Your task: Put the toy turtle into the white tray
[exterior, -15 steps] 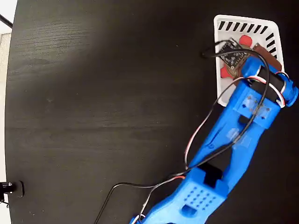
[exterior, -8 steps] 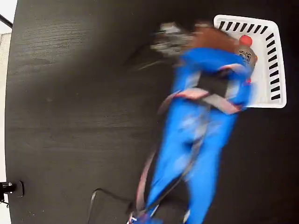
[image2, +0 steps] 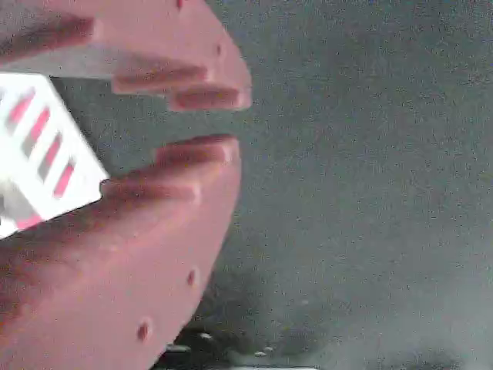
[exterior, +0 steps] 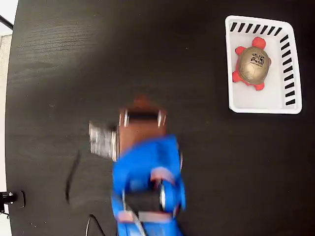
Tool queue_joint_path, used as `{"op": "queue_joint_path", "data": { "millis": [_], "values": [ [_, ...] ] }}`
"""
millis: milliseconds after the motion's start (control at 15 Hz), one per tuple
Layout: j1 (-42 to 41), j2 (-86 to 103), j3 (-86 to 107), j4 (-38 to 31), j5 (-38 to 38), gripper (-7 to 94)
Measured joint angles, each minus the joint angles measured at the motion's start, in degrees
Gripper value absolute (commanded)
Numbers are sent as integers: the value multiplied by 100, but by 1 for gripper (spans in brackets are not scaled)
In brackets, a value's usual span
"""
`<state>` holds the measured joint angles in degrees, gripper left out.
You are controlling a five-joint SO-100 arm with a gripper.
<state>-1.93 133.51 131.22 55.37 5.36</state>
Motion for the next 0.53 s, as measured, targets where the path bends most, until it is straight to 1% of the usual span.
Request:
{"op": "queue_joint_path", "data": {
  "millis": [200, 400, 533],
  "values": [
    [-70, 1890, 1723, -53, -123, 0],
    [-9, 3331, 2856, 387, -123, 0],
    [-18, 4122, 3199, 738, -237, 0]
  ]
}}
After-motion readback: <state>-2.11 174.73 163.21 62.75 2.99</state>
